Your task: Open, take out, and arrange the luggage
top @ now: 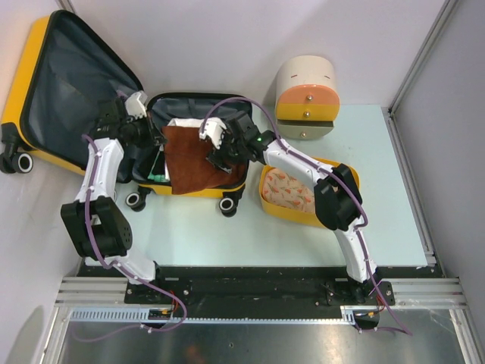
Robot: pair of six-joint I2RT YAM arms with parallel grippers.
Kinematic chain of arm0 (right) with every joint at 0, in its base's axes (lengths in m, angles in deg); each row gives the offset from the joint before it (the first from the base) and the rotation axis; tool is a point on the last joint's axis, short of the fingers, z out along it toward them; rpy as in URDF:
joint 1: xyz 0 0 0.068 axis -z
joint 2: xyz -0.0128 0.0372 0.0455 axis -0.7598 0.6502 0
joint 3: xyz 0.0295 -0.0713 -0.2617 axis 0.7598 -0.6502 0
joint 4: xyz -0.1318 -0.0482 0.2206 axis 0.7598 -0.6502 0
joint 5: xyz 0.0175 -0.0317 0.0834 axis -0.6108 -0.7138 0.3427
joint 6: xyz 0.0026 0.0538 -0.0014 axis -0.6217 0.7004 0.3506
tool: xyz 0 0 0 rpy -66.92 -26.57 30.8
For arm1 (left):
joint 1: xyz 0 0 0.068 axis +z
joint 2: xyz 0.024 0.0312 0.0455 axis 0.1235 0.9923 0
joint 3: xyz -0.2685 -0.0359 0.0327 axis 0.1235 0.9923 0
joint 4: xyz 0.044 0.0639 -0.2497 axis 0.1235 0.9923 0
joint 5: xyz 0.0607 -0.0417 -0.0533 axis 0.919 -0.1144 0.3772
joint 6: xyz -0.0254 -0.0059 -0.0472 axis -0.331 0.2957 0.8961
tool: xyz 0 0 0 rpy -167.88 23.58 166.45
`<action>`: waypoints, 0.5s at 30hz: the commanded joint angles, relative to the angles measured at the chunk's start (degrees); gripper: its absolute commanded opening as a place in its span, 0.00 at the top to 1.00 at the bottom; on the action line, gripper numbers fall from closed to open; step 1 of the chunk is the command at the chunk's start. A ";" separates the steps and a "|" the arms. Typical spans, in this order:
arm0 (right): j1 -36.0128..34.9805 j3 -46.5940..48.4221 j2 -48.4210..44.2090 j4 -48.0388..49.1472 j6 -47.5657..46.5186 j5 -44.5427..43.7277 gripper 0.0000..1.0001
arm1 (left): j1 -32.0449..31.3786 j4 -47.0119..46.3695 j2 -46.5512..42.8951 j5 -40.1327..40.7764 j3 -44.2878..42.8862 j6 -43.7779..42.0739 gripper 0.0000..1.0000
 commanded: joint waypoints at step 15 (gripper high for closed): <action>-1.60 -7.70 -6.29 23.03 7.01 2.11 0.10 | 1.65 -1.35 -2.64 -12.02 -8.94 27.61 1.00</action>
